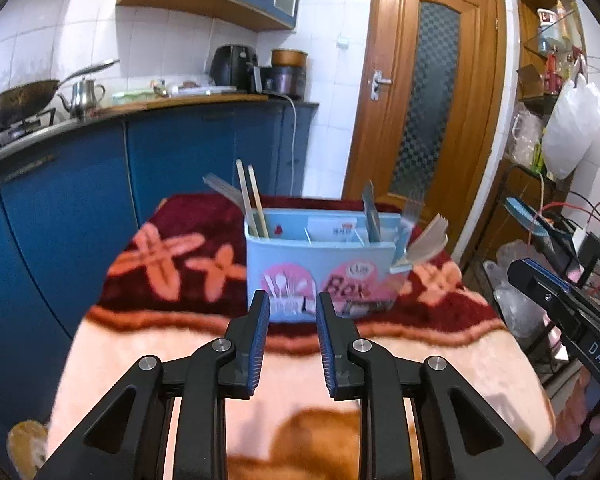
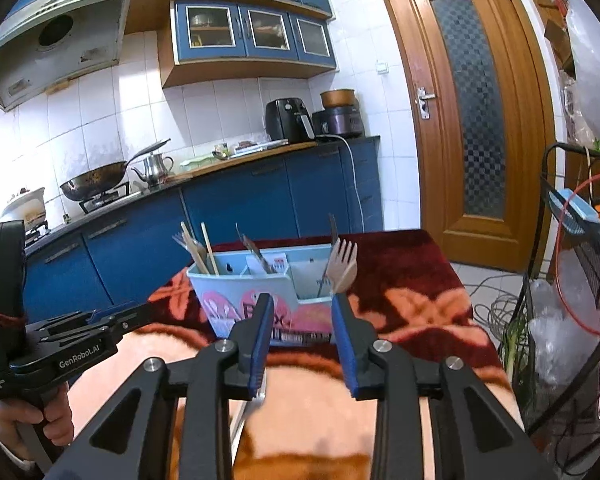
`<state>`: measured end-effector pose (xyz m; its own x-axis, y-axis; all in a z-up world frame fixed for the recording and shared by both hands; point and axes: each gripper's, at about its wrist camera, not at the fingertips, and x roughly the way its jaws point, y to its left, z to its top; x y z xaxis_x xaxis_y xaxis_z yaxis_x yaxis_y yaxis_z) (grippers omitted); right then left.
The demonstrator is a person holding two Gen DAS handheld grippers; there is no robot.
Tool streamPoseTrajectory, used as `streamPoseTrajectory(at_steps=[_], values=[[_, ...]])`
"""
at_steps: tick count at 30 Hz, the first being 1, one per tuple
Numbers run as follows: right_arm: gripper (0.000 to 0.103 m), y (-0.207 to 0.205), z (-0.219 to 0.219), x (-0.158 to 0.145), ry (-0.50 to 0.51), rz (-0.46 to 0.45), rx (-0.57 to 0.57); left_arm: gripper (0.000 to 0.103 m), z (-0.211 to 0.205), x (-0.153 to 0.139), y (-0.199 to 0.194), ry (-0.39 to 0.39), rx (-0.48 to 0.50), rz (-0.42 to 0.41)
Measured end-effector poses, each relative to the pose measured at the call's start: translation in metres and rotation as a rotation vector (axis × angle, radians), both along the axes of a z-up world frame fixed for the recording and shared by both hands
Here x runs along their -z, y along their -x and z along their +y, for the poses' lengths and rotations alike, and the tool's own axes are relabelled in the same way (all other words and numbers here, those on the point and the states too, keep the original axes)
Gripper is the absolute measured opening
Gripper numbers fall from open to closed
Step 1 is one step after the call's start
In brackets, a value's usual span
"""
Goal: Organize utensils
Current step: 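Move both tools back toward the last utensils on the blanket, then grasp the silver fork on the blanket with the left tool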
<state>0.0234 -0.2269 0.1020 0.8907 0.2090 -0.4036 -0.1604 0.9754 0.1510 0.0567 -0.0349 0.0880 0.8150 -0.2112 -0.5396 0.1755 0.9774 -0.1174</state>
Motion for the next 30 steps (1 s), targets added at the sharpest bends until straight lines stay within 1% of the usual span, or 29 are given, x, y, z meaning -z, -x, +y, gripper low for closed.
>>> streamPoseTrajectory(at_steps=[4,12,23,30], values=[[0.036,0.004,-0.006,0.010,-0.001,0.030,0.006,0.028,-0.007,0.011,0.004,-0.009,0.020,0.041],[0.037,0.009,-0.022,0.028,-0.015,0.073,0.024,0.028,-0.028,0.032,0.002,-0.030,0.059,0.111],[0.039,0.005,-0.041,0.052,-0.052,0.135,0.045,0.028,-0.055,0.065,-0.019,-0.058,0.103,0.228],[0.040,0.001,-0.050,0.061,-0.067,0.151,0.055,0.028,-0.064,0.085,-0.034,-0.051,0.122,0.310]])
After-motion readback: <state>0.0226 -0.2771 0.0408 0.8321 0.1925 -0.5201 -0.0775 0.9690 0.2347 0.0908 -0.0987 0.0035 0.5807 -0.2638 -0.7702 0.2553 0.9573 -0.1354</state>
